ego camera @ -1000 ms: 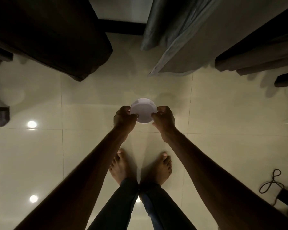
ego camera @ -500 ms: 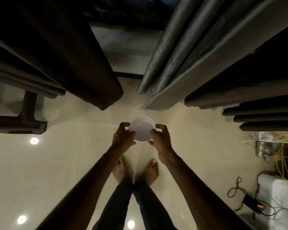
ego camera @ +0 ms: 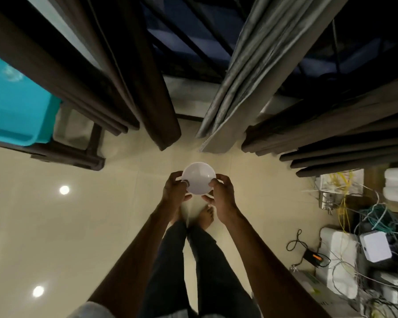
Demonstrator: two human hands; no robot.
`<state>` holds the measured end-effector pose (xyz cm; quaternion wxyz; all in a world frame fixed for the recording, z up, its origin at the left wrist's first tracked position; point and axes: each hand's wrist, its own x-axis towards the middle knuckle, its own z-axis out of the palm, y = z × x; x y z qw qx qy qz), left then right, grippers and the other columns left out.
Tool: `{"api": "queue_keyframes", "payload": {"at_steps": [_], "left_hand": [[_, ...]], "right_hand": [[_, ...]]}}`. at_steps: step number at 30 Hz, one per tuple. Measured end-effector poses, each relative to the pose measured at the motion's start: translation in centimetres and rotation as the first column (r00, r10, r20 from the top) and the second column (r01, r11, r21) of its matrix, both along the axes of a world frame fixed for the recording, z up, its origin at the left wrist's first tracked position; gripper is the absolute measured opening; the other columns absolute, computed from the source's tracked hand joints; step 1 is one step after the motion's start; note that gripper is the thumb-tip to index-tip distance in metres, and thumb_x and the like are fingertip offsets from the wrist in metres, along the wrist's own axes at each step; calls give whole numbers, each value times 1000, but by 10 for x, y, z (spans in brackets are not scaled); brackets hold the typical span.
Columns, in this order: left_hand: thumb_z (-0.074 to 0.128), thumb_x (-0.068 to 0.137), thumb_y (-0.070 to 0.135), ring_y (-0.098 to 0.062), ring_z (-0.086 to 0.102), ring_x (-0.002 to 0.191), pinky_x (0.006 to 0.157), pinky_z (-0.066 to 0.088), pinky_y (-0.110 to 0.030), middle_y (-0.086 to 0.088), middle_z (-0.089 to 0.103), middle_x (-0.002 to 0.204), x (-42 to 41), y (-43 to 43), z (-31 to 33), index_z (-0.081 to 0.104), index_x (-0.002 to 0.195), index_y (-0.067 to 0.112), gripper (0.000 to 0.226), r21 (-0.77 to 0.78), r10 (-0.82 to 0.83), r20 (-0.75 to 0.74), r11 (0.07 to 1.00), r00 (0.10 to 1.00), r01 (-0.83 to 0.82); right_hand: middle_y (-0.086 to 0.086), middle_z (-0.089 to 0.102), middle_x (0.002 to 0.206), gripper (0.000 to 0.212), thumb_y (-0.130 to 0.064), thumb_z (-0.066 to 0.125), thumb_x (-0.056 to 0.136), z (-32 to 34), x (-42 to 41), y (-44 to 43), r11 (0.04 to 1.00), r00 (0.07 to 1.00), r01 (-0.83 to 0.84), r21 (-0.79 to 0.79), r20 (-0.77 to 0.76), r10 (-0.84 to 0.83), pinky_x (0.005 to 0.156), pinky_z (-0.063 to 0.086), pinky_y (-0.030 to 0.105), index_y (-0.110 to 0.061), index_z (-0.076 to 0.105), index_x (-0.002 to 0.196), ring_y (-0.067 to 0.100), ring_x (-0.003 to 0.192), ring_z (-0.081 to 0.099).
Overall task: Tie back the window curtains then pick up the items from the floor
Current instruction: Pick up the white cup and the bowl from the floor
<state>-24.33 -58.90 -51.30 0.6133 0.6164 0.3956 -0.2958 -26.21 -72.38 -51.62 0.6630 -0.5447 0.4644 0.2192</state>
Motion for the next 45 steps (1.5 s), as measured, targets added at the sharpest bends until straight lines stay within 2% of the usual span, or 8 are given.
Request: {"api": "queue_keyframes", "payload": {"at_steps": [7, 11, 17, 22, 28, 36, 42, 45], "left_hand": [[52, 96, 2, -43, 54, 123, 68, 54, -34, -16, 55, 137, -29, 7, 81, 56, 131, 17, 38, -76, 181, 90, 982, 979, -175], [53, 95, 3, -42, 54, 123, 68, 55, -33, -15, 55, 136, -45, 24, 105, 58, 128, 17, 36, -90, 282, 112, 958, 953, -273], [59, 98, 13, -38, 56, 119, 67, 56, -29, -10, 57, 132, -66, 52, 120, 58, 131, 18, 34, -85, 316, 244, 949, 917, -304], [57, 100, 21, -34, 56, 116, 80, 53, -37, -8, 58, 128, -63, 88, 130, 60, 131, 21, 31, -70, 325, 290, 945, 900, -318], [58, 100, 24, -26, 59, 107, 64, 53, -24, -1, 61, 119, -67, 159, 136, 62, 124, 24, 24, -47, 346, 414, 932, 842, -360], [59, 99, 19, -16, 62, 98, 64, 54, -20, 3, 63, 113, -97, 295, 140, 61, 124, 18, 25, 35, 362, 532, 894, 765, -448], [58, 99, 18, -18, 60, 96, 68, 55, -29, 7, 59, 103, -103, 358, 134, 56, 108, 28, 13, 82, 486, 471, 807, 736, -585], [60, 99, 21, -23, 61, 99, 76, 59, -37, 3, 58, 105, -93, 375, 132, 52, 107, 26, 13, 119, 484, 463, 796, 742, -593]], "right_hand": [[12, 49, 135, 39, -8, 57, 95, 81, -27, 21, 996, 993, 84, 36, 85, -87, 79, 61, 39, -20, 53, 132, 32, 119, 53], [14, 51, 136, 39, -8, 58, 95, 106, -34, 37, 999, 990, 37, 30, 133, -40, 81, 61, 40, -18, 54, 132, 34, 120, 54], [9, 54, 131, 27, -13, 60, 97, 124, -46, 67, 999, 980, -25, 36, 197, 17, 80, 61, 36, -25, 57, 121, 32, 118, 57], [12, 57, 132, 25, -14, 61, 97, 137, -34, 99, 994, 973, -108, -13, 206, 109, 89, 61, 43, -22, 60, 121, 35, 117, 61], [12, 59, 129, 26, -11, 62, 95, 147, -31, 173, 990, 956, -142, -11, 258, 140, 83, 63, 38, -18, 61, 120, 33, 115, 62], [10, 60, 123, 32, -8, 65, 94, 148, -42, 315, 966, 922, -258, -26, 292, 254, 86, 63, 43, -16, 61, 125, 29, 108, 63], [11, 62, 125, 31, -10, 65, 95, 146, -38, 383, 916, 869, -391, -89, 293, 399, 81, 64, 38, -17, 62, 124, 29, 108, 65], [10, 62, 124, 31, -9, 65, 95, 145, -24, 401, 898, 851, -427, -103, 289, 438, 80, 64, 36, -18, 61, 124, 28, 108, 65]]}}
